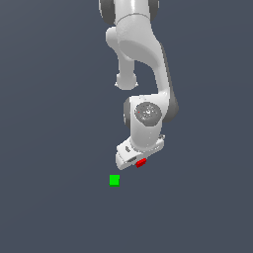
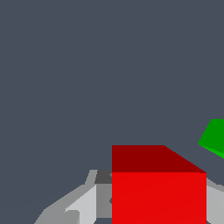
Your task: Stack the red cube on top of the green cube.
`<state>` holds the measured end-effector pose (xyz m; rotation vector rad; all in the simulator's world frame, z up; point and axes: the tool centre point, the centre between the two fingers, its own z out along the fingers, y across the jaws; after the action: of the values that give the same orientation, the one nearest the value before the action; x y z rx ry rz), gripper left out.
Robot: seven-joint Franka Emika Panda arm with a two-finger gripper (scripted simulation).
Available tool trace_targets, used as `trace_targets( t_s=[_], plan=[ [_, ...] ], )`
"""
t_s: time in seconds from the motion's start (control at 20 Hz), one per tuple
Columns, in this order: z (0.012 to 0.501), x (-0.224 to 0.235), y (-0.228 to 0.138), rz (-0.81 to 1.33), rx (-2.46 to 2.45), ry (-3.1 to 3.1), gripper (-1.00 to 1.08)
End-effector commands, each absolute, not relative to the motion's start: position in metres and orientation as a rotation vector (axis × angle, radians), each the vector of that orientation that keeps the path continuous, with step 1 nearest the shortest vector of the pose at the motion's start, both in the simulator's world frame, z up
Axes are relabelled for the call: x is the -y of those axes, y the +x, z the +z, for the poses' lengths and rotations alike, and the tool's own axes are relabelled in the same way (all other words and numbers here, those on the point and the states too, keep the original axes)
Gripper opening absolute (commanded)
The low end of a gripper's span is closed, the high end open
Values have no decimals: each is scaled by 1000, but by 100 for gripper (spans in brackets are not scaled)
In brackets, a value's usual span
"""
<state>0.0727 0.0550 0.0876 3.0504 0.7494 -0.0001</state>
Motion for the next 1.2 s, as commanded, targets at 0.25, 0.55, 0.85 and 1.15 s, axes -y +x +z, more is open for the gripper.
trace_targets(
  t_s=[0.25,0.55,0.85,1.15],
  plan=[
    [73,5,108,0,-750,3050,-100],
    [66,33,126,0,-750,3050,-100],
    [63,48,136,0,-750,3050,-100],
    [62,52,139,0,-750,3050,-100]
  ],
)
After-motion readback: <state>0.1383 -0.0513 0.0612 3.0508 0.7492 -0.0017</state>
